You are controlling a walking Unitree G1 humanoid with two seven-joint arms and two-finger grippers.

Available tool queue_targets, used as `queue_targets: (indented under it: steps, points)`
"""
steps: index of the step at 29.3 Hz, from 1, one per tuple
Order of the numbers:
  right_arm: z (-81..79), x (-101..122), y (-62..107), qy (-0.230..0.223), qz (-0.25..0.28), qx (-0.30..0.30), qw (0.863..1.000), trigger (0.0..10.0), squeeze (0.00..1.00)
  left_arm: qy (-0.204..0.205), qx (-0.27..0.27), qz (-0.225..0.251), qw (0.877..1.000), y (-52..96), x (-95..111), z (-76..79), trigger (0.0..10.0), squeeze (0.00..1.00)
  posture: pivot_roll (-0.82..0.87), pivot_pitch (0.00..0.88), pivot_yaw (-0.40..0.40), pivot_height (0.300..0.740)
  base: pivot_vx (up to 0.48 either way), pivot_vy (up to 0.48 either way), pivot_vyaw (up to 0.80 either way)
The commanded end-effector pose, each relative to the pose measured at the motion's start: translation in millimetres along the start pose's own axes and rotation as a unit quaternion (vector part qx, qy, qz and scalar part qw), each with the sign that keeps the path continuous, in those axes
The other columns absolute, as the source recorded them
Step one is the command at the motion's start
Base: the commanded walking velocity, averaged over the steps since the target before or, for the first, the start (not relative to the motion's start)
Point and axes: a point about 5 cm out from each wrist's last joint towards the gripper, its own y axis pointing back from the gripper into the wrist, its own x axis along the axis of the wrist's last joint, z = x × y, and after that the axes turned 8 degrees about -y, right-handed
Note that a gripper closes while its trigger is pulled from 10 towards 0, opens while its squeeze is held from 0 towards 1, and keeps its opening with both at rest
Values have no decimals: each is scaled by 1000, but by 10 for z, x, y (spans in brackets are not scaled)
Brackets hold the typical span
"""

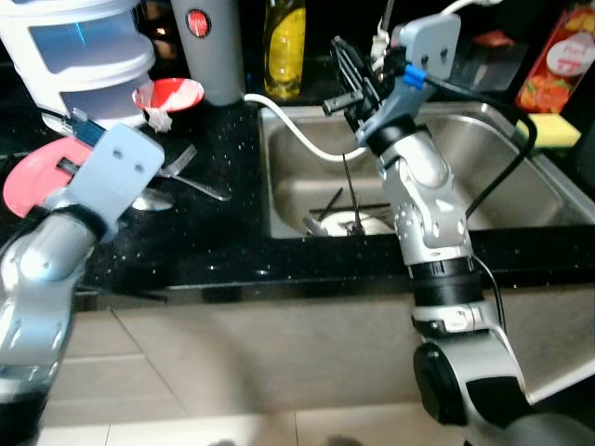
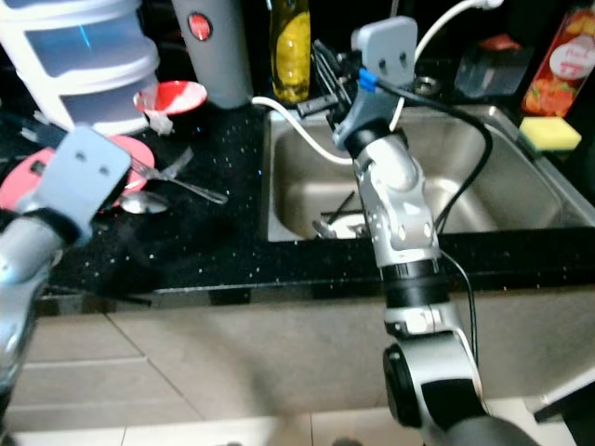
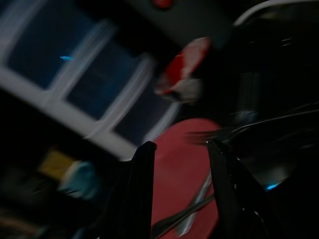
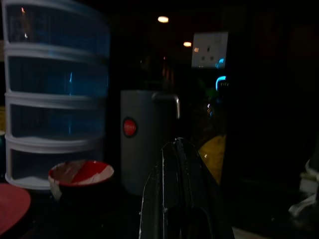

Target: Kitchen organization

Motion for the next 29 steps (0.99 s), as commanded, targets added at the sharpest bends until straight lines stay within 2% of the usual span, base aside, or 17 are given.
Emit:
queue_targets:
  steps: [1, 2, 3, 4, 5, 9, 11, 13, 14, 16, 17, 19, 20, 21, 24, 28, 29]
  points:
    - [-30, -57, 4, -8, -5, 6, 1000, 10000, 0, -28, 48, -3, 998, 61, 10, -131, 10000, 0, 184, 0, -20, 740, 0, 0, 0]
    - [-59, -82, -14, -12, -7, 10, 1000, 10000, 0, -36, 82, -30, 996, 124, -49, -127, 10000, 0, 204, 0, -32, 740, 0, 0, 0]
    - [-59, -82, -14, -12, -7, 10, 1000, 10000, 0, -36, 82, -30, 996, 124, -49, -127, 10000, 0, 204, 0, -32, 740, 0, 0, 0]
    - [-88, -97, -32, -16, -8, 15, 1000, 10000, 0, -46, 105, -61, 992, 178, -125, -80, 10000, 0, 206, 0, -33, 740, 0, 0, 0]
    - [-88, -97, -32, -16, -8, 15, 1000, 10000, 0, -46, 105, -61, 992, 178, -125, -80, 10000, 0, 206, 0, -33, 740, 0, 0, 0]
    - [-141, -112, -62, -19, -9, 26, 999, 10000, 0, -85, 133, -126, 979, 280, -310, 90, 10000, 0, 208, 0, -35, 740, 0, 0, 0]
    - [-129, -122, -61, -18, -11, 26, 999, 10000, 0, -88, 149, -195, 965, 398, -538, 339, 10000, 0, 208, 0, -30, 740, 0, 0, 0]
    - [-106, -136, -47, -17, -12, 22, 1000, 10000, 0, -77, 160, -245, 953, 500, -680, 477, 10000, 0, 208, 0, -30, 740, 0, 0, 0]
    - [-106, -136, -47, -17, -12, 22, 1000, 10000, 0, -77, 160, -245, 953, 500, -680, 477, 10000, 0, 208, 0, -30, 740, 0, 0, 0]
    - [-101, -148, -35, -17, -12, 20, 1000, 10000, 0, -66, 178, -295, 936, 588, -804, 526, 10000, 0, 199, 0, -23, 740, 0, 0, 0]
    - [-101, -148, -35, -17, -12, 20, 1000, 10000, 0, -66, 178, -295, 936, 588, -804, 526, 10000, 0, 199, 0, -23, 740, 0, 0, 0]
    - [-102, -155, -30, -17, -13, 19, 1000, 10000, 0, -57, 200, -345, 915, 661, -923, 532, 10000, 0, 199, 0, -23, 740, 0, 0, 0]
    - [-102, -155, -30, -17, -13, 19, 1000, 10000, 0, -57, 200, -345, 915, 661, -923, 532, 10000, 0, 199, 0, -23, 740, 0, 0, 0]
    - [-102, -158, -32, -16, -12, 20, 1000, 10000, 0, -44, 208, -372, 904, 685, -996, 542, 10000, 0, 199, 0, -23, 740, 0, 0, 0]
    - [-102, -159, -34, -16, -13, 21, 1000, 10000, 0, -19, 201, -380, 903, 657, -1035, 562, 10000, 0, 199, 0, -23, 740, 0, 0, 0]
    - [-99, -157, -41, -15, -12, 23, 1000, 10000, 0, 37, 177, -347, 920, 495, -974, 614, 10000, 0, 188, 0, -30, 740, 0, 0, 0]
    - [-99, -157, -41, -15, -12, 23, 1000, 10000, 0, 37, 177, -347, 920, 495, -974, 614, 10000, 0, 188, 0, -30, 740, 0, 0, 0]
